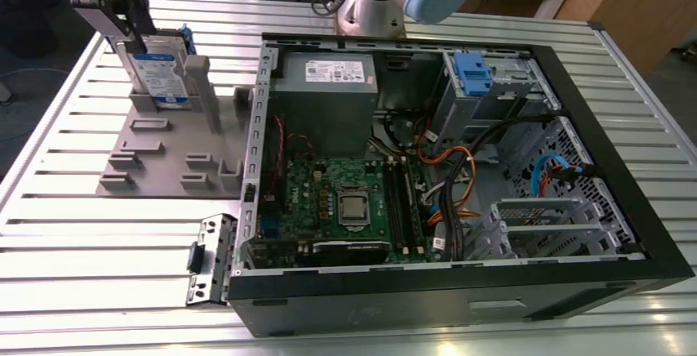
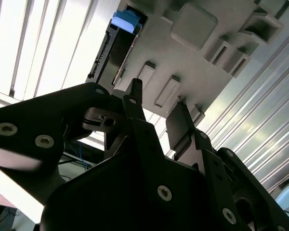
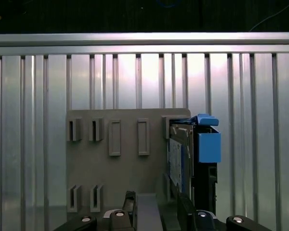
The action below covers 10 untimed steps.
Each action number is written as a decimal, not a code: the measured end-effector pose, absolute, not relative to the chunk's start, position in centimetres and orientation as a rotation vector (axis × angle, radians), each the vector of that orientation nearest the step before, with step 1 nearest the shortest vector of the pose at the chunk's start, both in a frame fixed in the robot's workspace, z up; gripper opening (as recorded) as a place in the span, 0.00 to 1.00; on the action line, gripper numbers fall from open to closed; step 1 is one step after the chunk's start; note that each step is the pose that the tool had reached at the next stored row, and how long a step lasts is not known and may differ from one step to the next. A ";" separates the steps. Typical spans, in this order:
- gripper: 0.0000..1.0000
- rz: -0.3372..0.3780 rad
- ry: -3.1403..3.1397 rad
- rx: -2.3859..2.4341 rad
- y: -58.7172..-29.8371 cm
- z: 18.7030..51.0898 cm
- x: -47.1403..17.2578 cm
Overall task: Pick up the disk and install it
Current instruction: 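Pick up the disk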
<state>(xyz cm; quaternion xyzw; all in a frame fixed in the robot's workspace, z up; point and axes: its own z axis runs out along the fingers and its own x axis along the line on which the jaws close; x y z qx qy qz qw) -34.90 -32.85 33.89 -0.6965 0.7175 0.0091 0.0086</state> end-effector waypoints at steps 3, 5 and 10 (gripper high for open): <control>0.47 0.029 2.242 -2.176 -32.6 33.9 -35.0; 0.47 0.028 2.242 -2.176 -32.4 33.8 -35.2; 0.47 0.028 2.242 -2.176 -31.6 33.8 -35.5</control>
